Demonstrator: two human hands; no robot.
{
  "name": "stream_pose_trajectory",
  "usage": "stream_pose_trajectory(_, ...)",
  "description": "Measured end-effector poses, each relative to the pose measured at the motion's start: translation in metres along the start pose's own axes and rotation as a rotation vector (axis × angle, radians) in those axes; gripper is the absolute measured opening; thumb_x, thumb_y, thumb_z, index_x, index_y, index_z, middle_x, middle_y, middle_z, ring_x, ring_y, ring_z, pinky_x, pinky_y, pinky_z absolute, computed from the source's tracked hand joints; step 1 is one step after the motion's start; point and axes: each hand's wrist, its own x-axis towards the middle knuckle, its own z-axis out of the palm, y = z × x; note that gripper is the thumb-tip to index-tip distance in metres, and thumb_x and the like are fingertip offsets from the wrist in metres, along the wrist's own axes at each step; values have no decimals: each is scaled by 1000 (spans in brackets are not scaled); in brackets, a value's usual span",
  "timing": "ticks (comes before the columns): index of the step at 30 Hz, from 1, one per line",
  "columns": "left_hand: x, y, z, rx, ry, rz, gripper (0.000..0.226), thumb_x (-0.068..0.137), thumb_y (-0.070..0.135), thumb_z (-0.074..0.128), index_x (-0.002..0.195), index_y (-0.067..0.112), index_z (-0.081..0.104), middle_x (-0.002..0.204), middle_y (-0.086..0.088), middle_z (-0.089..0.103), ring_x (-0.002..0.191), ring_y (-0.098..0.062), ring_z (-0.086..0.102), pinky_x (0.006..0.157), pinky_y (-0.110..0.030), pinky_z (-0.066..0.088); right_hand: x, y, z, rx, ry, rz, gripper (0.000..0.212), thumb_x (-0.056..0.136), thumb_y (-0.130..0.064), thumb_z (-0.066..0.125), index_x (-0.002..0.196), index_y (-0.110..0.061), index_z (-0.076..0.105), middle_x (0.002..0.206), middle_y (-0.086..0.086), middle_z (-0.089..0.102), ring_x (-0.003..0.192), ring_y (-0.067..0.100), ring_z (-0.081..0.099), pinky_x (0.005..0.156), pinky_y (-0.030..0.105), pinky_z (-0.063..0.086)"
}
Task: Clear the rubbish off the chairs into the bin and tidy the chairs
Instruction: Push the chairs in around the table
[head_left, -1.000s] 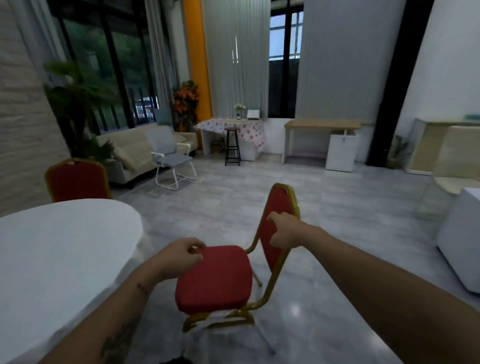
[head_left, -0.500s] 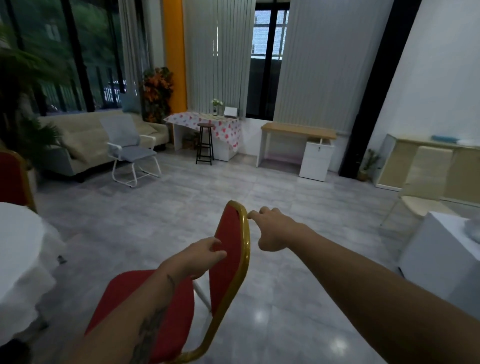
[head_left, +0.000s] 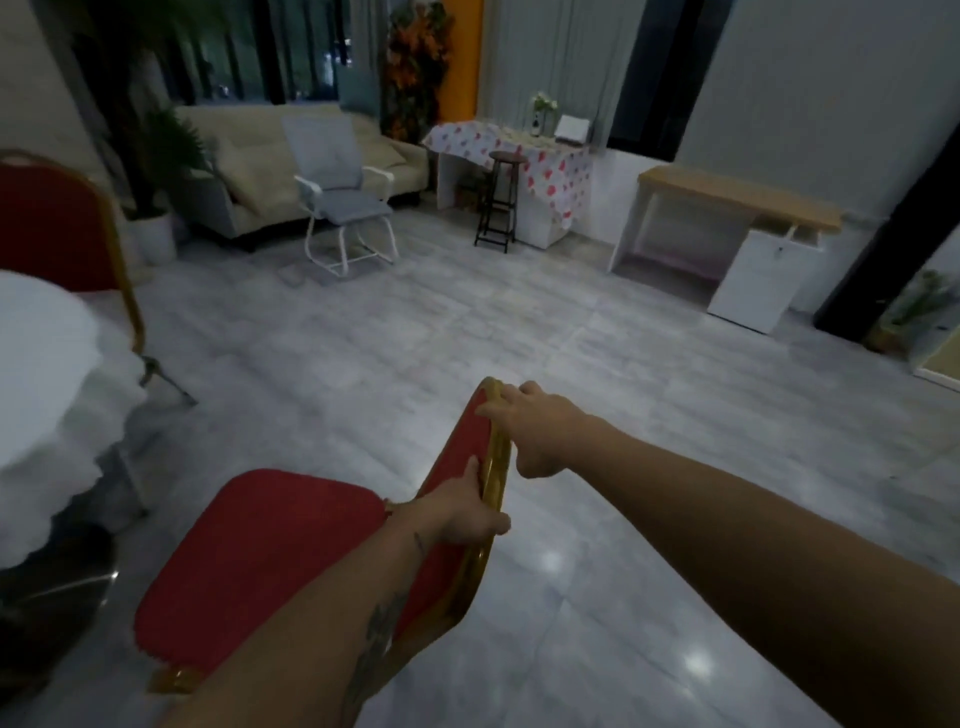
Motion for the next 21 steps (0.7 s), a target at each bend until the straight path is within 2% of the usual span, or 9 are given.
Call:
stream_pose_trajectory(2,0,0,-3,-45,3,-30,112,62,58,67,152,42,2,146,-9,43,123,-33,52,101,-49,48,21,19,12,-26,28,-151,81,82,-30,71,152,-25,30,155,9,32,138,31,34,95,43,52)
stream_pose_trajectory(5,-7,3,-6,-81,47,-77,107,58,56,69,146,55,8,131,-8,54,107,-28,60,91,-45,56,42,43,24,-10,66,-332,69,81,-53,65,140,-23,45,141,5,47,131,26,40,99,42,49)
stream_pose_trajectory(8,-15,17,-3,-148,114,-149,98,67,45,70,148,50,15,117,-3,56,102,-25,61,89,-42,56,61,57,24,27,44,-477,56,77,-61,66,119,-27,51,115,1,57,109,22,51,88,39,51)
stream_pose_trajectory(11,-23,25,0,-184,195,-181,88,71,35,70,147,42,27,98,4,58,91,-20,63,77,-33,56,77,58,19,7,3,-561,48,76,-60,69,105,-26,51,101,0,58,92,20,54,82,37,48)
stream_pose_trajectory(16,-34,27,2,-300,331,-277,66,75,26,69,138,31,48,108,-1,64,96,-22,65,87,-40,57,100,44,6,-65,-58,-648,45,76,-57,71,100,-26,48,96,-2,57,86,17,55,80,35,47)
stream_pose_trajectory(21,-43,14,-9,-306,436,-328,60,77,23,65,134,34,52,108,1,63,95,-19,62,76,-33,52,123,21,-1,-48,-76,-674,45,73,-58,73,96,-28,48,92,-5,57,85,17,58,84,40,54)
